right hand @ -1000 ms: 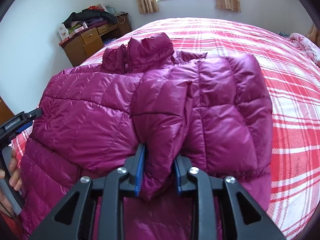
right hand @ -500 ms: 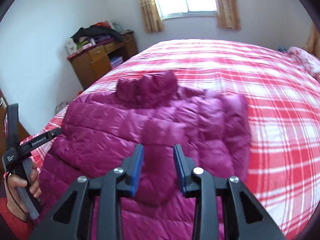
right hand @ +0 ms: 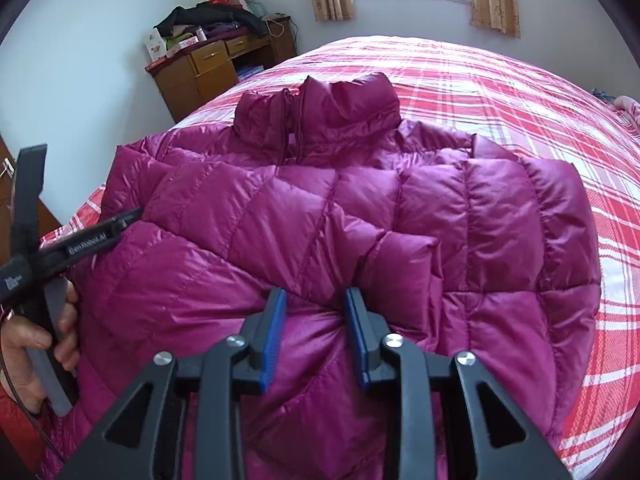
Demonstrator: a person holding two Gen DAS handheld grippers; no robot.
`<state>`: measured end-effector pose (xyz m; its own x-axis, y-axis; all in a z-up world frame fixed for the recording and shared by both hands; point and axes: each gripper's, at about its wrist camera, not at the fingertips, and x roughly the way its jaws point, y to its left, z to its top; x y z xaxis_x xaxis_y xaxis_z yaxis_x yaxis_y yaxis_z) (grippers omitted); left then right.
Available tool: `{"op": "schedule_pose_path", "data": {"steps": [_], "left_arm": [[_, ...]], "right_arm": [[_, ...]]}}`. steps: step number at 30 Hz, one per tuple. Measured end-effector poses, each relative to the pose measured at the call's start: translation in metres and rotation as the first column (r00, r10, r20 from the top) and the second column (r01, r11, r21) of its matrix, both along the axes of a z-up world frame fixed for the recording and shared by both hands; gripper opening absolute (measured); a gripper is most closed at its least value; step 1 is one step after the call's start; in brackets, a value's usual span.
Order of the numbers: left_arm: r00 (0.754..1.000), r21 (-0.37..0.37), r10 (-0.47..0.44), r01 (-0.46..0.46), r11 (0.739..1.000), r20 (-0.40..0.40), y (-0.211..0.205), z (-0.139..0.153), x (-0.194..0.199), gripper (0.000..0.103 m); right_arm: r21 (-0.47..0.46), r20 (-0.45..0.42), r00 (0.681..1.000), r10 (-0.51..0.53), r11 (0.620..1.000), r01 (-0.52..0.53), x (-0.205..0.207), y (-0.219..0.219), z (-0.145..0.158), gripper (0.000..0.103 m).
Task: Fold large clothes
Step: 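Grasp the jacket collar with the right gripper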
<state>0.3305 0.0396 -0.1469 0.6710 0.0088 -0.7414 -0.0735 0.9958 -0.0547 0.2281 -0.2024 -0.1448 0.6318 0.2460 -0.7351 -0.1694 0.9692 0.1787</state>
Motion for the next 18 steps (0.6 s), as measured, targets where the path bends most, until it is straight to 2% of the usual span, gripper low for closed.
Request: {"op": "schedule_pose_path", "data": {"steps": [7, 12, 15, 18], "left_arm": [[1.000, 0.041, 0.006, -0.005, 0.999, -0.015, -0.007, -0.004, 0.006, 0.077], [1.000, 0.036, 0.005, -0.004, 0.999, -0.017, -0.006, -0.004, 0.006, 0.079], [1.000, 0.035, 0.005, -0.004, 0.999, -0.017, -0.006, -0.004, 0.006, 0.079], [1.000, 0.019, 0.010, -0.010, 1.000, -0.008, -0.004, -0.003, 0.003, 0.079]], "right_arm": [[-0.054, 0.038, 0.999, -0.004, 0.999, 0.006, -0.003, 0.008, -0.002, 0.033], [-0.061, 0.034, 0.999, -0.005, 0.998, 0.007, -0.003, 0.010, -0.001, 0.035], [-0.021, -0.027, 1.000, -0.004, 1.000, 0.003, 0.001, 0.008, 0.007, 0.044], [0.087, -0.039, 0.999, -0.025, 0.996, 0.029, 0.014, -0.003, 0.036, 0.061]]}}
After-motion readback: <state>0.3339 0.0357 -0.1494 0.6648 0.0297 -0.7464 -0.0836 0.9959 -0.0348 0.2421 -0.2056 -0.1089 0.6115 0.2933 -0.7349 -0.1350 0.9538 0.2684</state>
